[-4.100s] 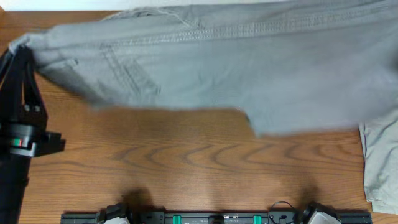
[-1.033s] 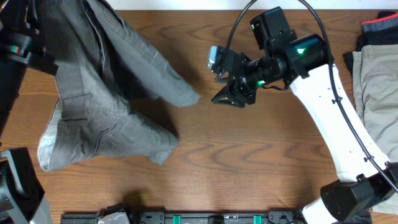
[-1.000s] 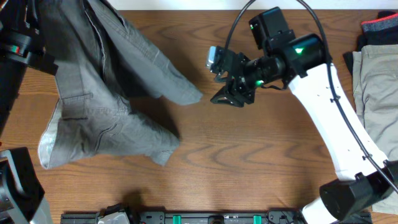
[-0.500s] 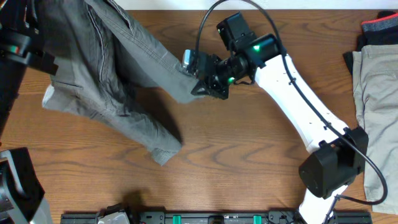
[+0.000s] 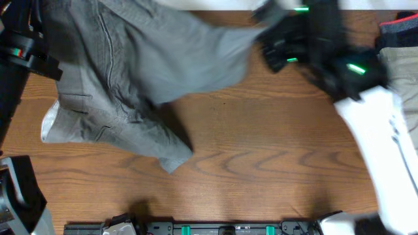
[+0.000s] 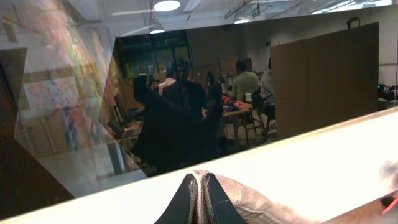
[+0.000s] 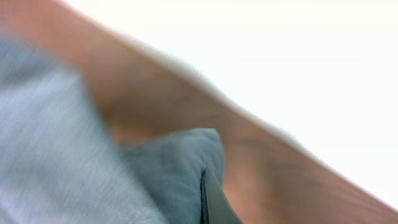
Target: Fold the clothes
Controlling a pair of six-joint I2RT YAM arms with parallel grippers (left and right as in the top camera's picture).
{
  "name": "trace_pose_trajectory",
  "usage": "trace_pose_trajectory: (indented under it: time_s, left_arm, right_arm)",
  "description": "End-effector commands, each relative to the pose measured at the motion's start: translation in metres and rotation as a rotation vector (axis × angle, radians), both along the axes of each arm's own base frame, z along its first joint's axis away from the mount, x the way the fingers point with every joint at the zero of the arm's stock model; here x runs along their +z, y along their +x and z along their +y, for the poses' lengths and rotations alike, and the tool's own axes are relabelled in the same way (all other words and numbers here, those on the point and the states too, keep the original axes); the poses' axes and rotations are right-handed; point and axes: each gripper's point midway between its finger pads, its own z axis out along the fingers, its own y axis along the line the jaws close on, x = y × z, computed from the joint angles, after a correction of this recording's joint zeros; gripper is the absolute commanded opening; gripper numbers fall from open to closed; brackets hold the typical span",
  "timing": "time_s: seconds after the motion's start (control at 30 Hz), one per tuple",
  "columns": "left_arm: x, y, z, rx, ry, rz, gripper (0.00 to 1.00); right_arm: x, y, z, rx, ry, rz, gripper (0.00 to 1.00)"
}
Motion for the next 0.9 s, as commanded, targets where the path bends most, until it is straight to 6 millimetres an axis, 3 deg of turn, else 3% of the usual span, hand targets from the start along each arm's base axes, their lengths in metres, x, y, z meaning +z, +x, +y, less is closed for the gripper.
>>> trace_pose_trajectory:
  time_s: [0.0,0.1,0.17,0.27,0.37,0.43,0.53,0.73,0.87]
  left_arm:
    - [0.014,-0.014,-0.002,0.019,0.026,-0.049,0.06]
    - [0.013,-0.014,-0.002,0.018,0.025,-0.044,0.06]
    - [0.012,-0.019,-0.006,0.001,0.027,-0.042,0.06]
    - [0.019,-0.044,-0.029,-0.11,0.07,-0.071,0.06]
    - [0.033,-0.069,-0.037,-0.102,0.112,-0.138,0.06]
    - [0.042,-0.085,-0.041,-0.096,0.129,-0.176,0.06]
    - [0.043,-0.092,-0.043,-0.091,0.135,-0.175,0.06]
    - [0.028,-0.067,-0.021,0.007,0.067,-0.079,0.06]
    - [0.022,-0.055,-0.017,0.007,0.061,-0.05,0.06]
  right_arm:
    - [0.075,-0.021,-0.088,-0.407,0.116,-0.199,0.01]
    - [0.128,-0.051,-0.119,-0.468,0.23,-0.357,0.01]
    - [0.152,-0.072,-0.131,-0.48,0.263,-0.439,0.01]
    - [0.176,-0.096,-0.148,-0.537,0.282,-0.531,0.01]
    - [0.195,-0.123,-0.168,-0.619,0.294,-0.605,0.01]
    - [0.203,-0.139,-0.175,-0.652,0.301,-0.637,0.01]
    - [0.206,-0.149,-0.177,-0.656,0.304,-0.649,0.01]
    - [0.199,-0.141,-0.177,-0.663,0.276,-0.622,0.01]
    - [0.194,-0.129,-0.177,-0.67,0.266,-0.605,0.01]
